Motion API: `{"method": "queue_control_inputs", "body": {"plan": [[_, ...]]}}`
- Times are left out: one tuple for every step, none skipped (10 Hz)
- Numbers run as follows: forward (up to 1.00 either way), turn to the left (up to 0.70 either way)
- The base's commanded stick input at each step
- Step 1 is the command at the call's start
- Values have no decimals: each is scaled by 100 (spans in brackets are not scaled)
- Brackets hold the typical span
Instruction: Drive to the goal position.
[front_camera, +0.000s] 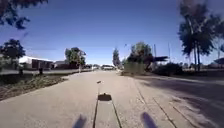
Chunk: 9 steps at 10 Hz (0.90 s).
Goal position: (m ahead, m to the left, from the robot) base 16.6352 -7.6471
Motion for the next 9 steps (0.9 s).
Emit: {"method": "queue_control_inputs", "body": {"plan": [[98,0],[98,0],[98,0],[97,0],[98,0],[98,0],[97,0],[98,0],[98,0]]}}
